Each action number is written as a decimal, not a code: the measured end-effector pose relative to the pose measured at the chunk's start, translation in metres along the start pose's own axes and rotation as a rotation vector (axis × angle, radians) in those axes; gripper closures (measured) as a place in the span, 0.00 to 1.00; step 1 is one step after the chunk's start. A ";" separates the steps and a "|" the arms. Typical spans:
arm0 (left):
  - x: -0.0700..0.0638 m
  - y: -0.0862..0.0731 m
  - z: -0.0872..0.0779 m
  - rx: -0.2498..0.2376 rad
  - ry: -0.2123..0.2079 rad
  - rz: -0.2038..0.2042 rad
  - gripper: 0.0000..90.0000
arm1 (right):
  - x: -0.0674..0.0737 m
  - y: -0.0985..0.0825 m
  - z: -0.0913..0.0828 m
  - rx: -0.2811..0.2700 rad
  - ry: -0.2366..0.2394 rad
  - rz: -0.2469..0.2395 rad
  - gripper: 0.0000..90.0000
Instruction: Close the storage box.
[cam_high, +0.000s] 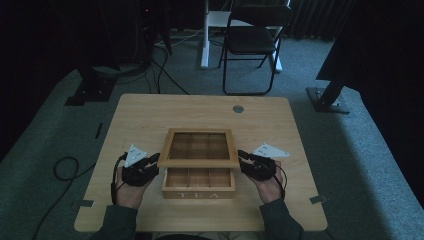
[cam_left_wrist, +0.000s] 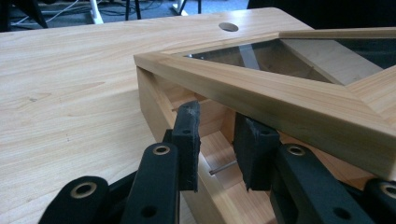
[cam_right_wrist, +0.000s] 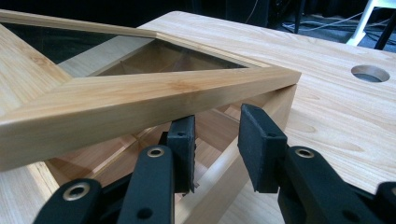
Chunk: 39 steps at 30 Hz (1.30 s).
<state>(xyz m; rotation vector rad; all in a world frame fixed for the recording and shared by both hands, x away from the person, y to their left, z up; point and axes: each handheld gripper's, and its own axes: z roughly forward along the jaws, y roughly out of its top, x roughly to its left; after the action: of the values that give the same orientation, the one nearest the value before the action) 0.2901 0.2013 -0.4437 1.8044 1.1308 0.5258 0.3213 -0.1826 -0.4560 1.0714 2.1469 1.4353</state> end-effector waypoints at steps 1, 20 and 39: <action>0.000 0.000 0.000 0.002 0.000 0.001 0.79 | 0.000 -0.001 0.000 0.001 0.002 0.004 0.73; -0.002 -0.011 -0.001 0.001 -0.008 -0.012 0.77 | 0.001 -0.009 0.000 0.009 0.004 0.012 0.70; -0.001 -0.017 -0.001 0.009 -0.009 -0.029 0.76 | 0.002 -0.014 0.001 0.023 0.010 0.015 0.70</action>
<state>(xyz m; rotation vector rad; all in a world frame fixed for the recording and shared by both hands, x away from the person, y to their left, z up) 0.2803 0.2040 -0.4579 1.7939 1.1529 0.4964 0.3152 -0.1835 -0.4681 1.0934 2.1714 1.4289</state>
